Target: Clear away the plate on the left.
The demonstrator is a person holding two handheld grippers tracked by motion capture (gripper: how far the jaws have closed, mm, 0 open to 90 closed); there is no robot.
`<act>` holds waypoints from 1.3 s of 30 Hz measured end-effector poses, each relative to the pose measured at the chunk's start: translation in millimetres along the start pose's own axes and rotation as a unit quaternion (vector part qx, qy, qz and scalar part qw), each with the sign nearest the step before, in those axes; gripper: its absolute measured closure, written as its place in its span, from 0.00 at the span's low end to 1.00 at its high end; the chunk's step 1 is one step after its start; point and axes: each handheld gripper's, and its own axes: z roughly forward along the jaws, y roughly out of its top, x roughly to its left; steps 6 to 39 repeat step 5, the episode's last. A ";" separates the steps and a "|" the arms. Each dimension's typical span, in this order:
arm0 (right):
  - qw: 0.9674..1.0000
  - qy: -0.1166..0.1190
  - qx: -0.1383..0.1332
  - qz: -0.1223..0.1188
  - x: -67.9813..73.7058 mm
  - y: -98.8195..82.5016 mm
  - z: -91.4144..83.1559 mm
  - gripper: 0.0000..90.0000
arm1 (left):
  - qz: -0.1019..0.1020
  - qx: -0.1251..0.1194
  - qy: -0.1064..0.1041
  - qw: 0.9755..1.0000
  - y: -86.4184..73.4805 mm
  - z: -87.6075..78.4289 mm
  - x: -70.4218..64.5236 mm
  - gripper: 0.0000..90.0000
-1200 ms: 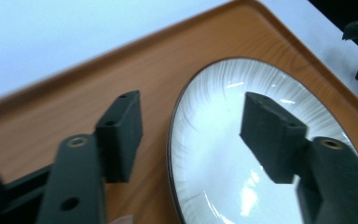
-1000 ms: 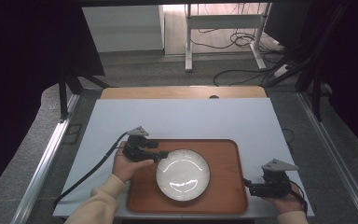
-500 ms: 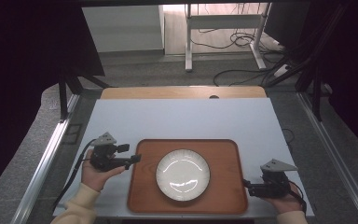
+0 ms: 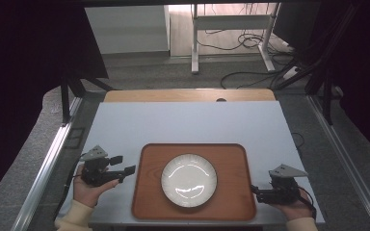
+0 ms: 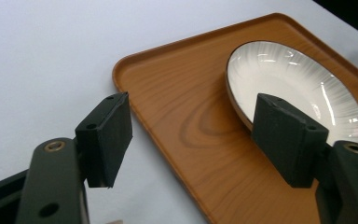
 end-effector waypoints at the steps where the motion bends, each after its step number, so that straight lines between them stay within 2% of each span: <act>1: 1.000 0.000 -0.002 0.000 0.0 0.1 -0.2 0.14 | 0.000 -0.001 -0.001 1.000 0.0 0.2 0.0 0.31; 5: 1.000 -0.001 -0.006 -0.002 -0.2 0.3 -1.3 0.14 | -0.003 -0.002 -0.009 1.000 0.6 3.5 -0.4 0.31; 39: 1.000 -0.001 -0.006 -0.002 -0.2 0.3 -1.3 0.14 | -0.003 -0.002 -0.009 1.000 0.6 3.5 -0.4 0.31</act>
